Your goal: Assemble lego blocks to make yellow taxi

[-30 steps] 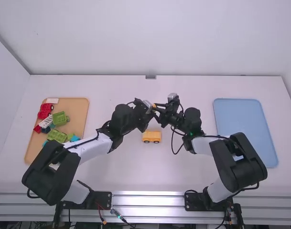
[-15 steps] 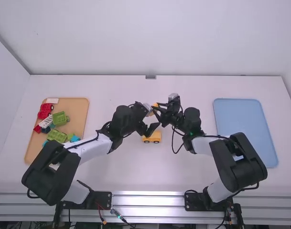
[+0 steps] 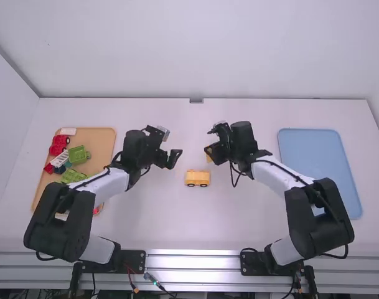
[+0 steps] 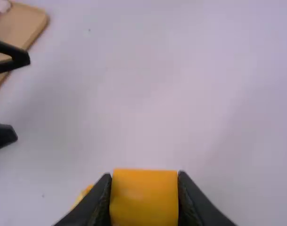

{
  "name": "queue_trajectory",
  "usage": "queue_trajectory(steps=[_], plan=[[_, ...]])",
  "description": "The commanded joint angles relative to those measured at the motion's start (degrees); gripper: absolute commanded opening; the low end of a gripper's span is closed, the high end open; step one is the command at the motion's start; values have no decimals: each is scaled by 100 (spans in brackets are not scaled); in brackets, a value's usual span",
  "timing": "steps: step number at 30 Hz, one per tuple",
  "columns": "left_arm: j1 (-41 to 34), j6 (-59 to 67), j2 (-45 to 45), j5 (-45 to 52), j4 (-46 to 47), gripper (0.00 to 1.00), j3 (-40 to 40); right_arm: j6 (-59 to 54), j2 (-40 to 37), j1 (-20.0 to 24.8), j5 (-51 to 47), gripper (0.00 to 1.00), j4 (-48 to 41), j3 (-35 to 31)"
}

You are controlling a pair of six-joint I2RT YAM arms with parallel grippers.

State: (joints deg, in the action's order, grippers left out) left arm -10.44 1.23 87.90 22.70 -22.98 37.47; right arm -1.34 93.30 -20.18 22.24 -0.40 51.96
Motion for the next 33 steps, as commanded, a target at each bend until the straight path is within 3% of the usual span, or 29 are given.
queue_trajectory(steps=[1, 6, 9, 18, 24, 31, 33], plan=[[446, -17, -59, 516, 96, 99, 55, -1370, -170, -11, -487, 0, -1139, 872], [1121, 479, -59, 1189, 658, 99, 284, -2981, 74, 2, -1123, 0, -3442, 1777], [1281, 616, -59, 1237, 925, 99, 411, -3746, 240, -13, -1386, 0, -4183, 1943], [1287, 601, -59, 1244, 940, 99, 431, -5381, 1220, -15, -1784, 0, -4778, 1932], [1270, 610, -59, 1220, 907, 99, 431, -5751, 1812, -50, -1786, 3, -4701, 1932], [1272, 614, -59, 1215, 885, 99, 431, -5764, 2144, -361, -1915, 12, -4603, 1932], [1270, 608, -59, 1069, 905, 99, 431, -5694, 2227, -474, -2041, 20, -4498, 1926]])
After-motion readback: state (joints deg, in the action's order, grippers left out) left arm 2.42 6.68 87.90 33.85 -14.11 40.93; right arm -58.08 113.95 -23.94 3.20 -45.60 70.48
